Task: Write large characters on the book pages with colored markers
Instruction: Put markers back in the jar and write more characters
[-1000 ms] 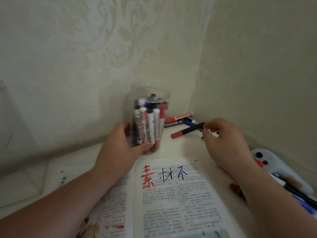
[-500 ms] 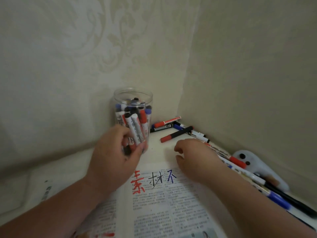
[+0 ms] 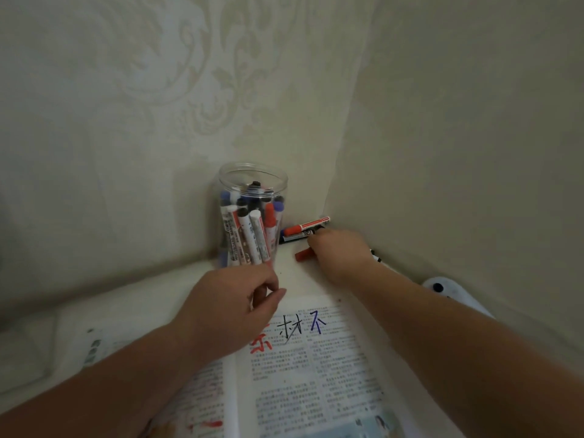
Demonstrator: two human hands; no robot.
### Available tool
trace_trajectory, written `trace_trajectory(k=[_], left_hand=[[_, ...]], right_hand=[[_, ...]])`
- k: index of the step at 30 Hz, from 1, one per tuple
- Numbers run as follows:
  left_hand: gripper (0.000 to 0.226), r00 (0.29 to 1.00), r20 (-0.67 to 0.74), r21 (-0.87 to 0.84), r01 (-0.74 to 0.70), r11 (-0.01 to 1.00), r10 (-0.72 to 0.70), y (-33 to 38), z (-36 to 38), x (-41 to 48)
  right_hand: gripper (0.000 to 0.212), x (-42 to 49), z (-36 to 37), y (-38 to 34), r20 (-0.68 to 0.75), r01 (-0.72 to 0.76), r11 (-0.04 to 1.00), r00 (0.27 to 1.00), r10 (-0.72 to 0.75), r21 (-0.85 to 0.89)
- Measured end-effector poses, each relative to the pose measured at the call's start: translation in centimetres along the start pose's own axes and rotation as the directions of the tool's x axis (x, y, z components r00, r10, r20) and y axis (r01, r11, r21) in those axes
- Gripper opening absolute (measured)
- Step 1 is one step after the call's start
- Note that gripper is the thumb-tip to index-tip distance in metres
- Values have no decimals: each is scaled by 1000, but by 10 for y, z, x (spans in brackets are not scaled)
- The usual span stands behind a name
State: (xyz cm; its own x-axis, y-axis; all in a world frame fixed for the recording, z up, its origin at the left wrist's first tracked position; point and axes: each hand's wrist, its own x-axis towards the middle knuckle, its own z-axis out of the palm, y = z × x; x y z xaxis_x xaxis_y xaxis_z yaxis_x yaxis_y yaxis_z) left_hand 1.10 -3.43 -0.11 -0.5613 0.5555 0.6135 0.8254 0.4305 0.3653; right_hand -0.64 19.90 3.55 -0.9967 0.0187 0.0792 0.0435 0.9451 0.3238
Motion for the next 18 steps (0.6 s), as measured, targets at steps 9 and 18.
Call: trace_trajectory(k=[9,18], left_hand=[[48,995,96,23,-18,1000,16,9,1,4],[21,925,375,39,48,998,-59,40,4,11]], right_hand=[[18,-80,-50,-27,-74,144,968,989,-131,205],[26,-125,-55,-5,152,-127,374,988,-39,919]])
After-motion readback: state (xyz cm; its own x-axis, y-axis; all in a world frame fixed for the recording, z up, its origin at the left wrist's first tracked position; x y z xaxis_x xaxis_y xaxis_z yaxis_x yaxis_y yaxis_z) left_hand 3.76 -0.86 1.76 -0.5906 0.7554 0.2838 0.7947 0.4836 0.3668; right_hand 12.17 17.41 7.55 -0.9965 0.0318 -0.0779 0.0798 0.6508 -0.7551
